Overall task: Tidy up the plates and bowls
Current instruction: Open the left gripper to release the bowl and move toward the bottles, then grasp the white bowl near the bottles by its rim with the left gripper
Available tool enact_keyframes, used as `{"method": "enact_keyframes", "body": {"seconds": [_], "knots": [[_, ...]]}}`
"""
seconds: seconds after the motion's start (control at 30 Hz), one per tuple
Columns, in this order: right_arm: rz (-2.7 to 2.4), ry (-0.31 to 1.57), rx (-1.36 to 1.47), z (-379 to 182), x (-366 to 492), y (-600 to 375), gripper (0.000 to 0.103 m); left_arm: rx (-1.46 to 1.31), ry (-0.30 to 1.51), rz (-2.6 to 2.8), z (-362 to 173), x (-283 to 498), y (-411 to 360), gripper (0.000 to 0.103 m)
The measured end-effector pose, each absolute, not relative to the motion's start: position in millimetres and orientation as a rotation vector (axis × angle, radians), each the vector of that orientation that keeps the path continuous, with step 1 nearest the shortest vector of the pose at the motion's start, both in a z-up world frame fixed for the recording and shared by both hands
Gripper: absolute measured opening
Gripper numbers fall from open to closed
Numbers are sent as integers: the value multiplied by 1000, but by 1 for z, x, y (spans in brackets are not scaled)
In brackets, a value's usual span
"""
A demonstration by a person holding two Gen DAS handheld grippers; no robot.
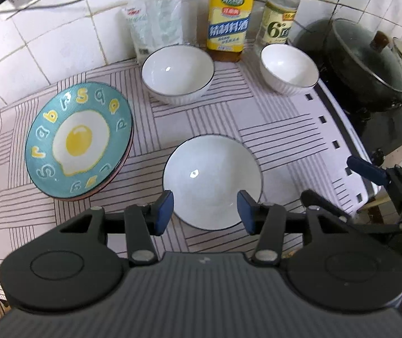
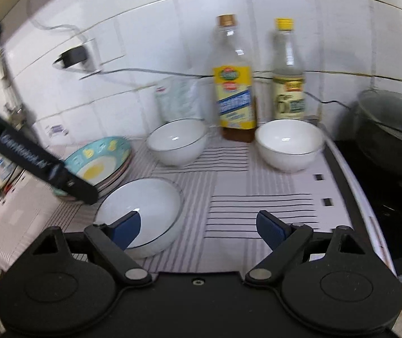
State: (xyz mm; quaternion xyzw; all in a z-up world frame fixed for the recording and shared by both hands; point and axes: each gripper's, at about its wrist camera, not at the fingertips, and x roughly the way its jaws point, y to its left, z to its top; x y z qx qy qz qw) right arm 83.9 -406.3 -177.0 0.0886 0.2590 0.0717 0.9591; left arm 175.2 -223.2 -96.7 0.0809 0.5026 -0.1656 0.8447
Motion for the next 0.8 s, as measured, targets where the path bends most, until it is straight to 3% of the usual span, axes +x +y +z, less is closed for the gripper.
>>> {"method": "enact_keyframes", "body": {"seconds": [0.33, 0.43, 0.67, 0.8], "knots": [[34, 458, 234, -138, 99, -426, 83, 165, 988, -437, -66, 198, -253, 54], [-13, 447, 282, -136, 113, -434, 76, 150, 964, -480, -62, 216, -267, 55], [-139, 440, 430, -171, 158, -452, 57, 143, 978, -520, -89, 276, -305, 56], [-213, 424, 522, -192, 178, -459, 54, 140, 1017, -537, -107, 306, -320, 56]]}}
